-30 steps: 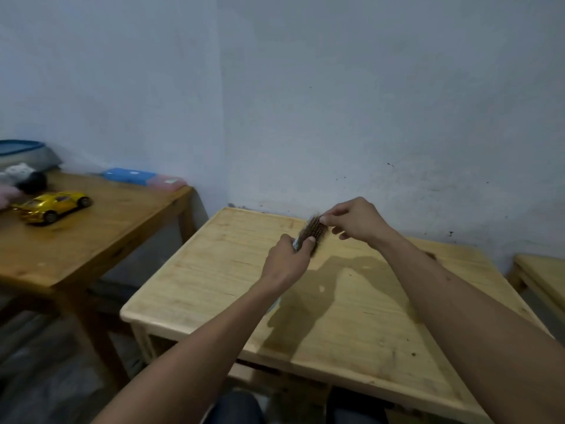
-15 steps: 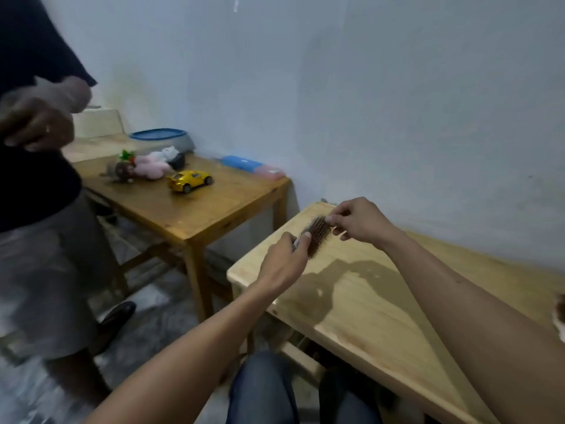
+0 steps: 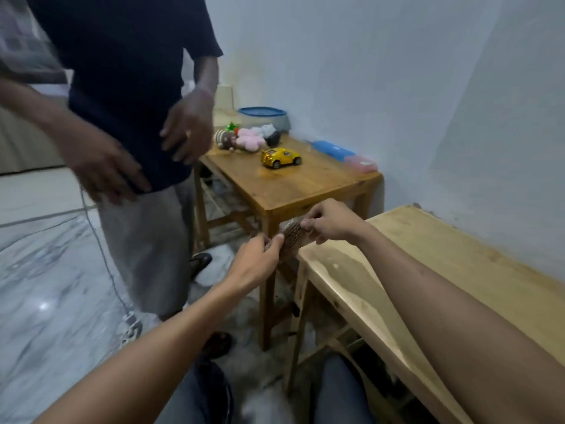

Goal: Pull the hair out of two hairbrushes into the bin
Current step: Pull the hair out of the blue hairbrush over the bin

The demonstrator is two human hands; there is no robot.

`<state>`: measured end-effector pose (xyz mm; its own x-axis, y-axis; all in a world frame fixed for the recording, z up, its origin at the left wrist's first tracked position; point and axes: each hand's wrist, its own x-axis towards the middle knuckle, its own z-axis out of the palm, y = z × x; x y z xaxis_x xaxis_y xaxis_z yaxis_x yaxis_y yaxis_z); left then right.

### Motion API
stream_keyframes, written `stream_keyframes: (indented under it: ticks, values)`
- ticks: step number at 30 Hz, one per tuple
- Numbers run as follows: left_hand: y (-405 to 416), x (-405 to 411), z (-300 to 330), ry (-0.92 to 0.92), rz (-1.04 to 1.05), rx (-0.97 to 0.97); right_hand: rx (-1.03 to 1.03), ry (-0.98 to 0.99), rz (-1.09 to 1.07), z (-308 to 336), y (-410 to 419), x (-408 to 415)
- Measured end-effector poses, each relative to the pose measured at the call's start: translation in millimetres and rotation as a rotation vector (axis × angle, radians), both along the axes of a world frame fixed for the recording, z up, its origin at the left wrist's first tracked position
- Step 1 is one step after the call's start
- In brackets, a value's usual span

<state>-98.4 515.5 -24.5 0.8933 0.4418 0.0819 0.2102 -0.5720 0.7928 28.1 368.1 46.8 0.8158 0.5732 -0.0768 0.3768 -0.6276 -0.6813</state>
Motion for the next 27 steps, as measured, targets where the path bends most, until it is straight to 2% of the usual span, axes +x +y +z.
stream_keyframes:
  ticks: [11,16,21,27]
  values:
    - [52,-58,-69,0.142,0.243,0.045,-0.158,0.161,0.172,-80,99,-26]
    - [76,-98,-111,0.249,0.278,0.055,-0.178,0.246,0.242,-128,127,-54]
    - [85,-142,-131,0.308,0.353,0.059,-0.191,0.256,0.353,-166,152,-88]
    - [80,-181,-144,0.326,0.476,0.059,-0.179,0.251,0.447,-182,164,-123]
